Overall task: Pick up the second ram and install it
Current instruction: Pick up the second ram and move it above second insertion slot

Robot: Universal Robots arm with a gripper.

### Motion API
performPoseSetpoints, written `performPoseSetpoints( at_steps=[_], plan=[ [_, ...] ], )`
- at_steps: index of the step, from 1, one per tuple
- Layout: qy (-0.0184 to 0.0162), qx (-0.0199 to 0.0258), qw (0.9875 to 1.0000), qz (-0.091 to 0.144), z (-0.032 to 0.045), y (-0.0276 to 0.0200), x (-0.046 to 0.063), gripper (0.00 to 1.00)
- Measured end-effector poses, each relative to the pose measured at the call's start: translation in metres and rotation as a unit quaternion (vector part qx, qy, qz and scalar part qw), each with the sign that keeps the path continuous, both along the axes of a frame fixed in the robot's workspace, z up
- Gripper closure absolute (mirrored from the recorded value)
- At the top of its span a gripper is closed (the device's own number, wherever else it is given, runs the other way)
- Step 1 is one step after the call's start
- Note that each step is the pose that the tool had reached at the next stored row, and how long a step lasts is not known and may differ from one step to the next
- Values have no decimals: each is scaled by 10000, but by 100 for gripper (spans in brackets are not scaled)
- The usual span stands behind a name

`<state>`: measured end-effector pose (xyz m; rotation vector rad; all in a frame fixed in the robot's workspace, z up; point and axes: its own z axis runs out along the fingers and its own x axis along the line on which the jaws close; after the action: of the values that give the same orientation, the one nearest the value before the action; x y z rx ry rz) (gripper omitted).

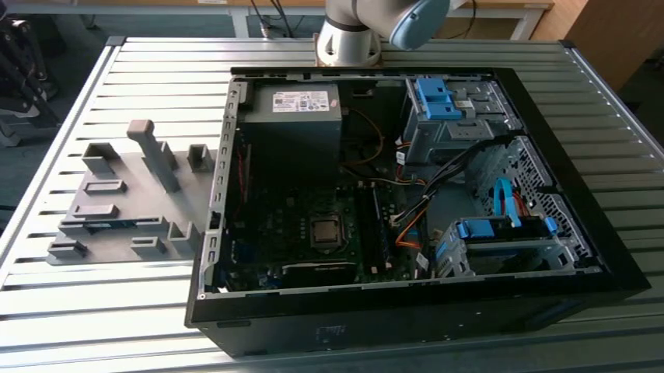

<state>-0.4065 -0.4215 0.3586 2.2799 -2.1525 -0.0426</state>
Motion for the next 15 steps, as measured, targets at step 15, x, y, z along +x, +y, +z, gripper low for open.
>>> performPoseSetpoints(
  at_steps=[15],
  plan=[
    [0, 0, 10000, 0, -17, -8, 0, 75]
  ],
)
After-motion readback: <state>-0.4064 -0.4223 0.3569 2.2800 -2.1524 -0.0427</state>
